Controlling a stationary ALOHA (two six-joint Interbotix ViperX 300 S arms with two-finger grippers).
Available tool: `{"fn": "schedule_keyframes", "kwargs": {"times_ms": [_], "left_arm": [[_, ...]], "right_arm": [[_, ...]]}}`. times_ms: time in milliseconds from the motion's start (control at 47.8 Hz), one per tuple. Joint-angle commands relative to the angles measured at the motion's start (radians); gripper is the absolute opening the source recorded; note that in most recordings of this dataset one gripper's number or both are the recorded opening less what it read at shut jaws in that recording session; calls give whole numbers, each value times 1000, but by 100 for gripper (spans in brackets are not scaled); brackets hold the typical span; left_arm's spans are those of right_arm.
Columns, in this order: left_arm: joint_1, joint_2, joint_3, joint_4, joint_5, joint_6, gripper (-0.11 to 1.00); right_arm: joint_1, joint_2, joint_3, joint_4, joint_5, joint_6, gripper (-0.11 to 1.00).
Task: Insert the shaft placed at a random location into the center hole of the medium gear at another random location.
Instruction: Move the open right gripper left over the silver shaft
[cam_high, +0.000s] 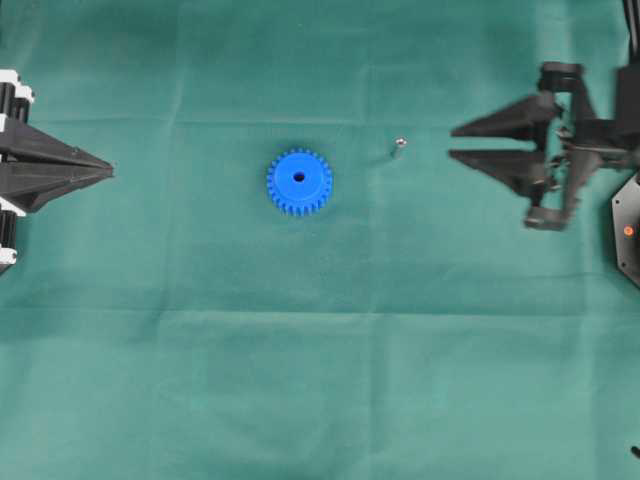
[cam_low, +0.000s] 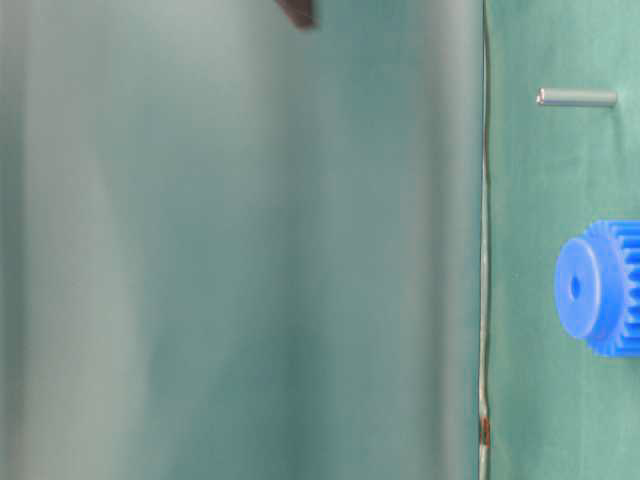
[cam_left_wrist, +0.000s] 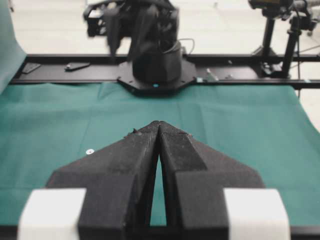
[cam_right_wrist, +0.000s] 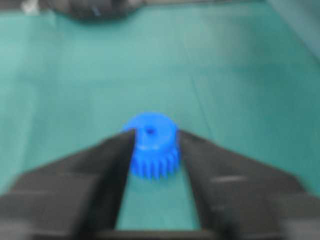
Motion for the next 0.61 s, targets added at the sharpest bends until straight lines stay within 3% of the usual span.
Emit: {"fn": "schedule_keyframes", "kwargs": {"times_ms": [0, 105, 230, 586], "left_arm": [[-2, 5, -25, 3, -3, -2, 0], [-2, 3, -25, 3, 0, -3, 0], [-2, 8, -25, 3, 2, -3, 0], [-2, 9, -23, 3, 6, -2, 0]], "right_arm": [[-25, 86, -41, 5, -20, -12, 66], [-43, 190, -58, 5, -41, -14, 90], [-63, 314, -77, 6, -84, -14, 84], [-115, 525, -81, 18, -181, -14, 85]]}}
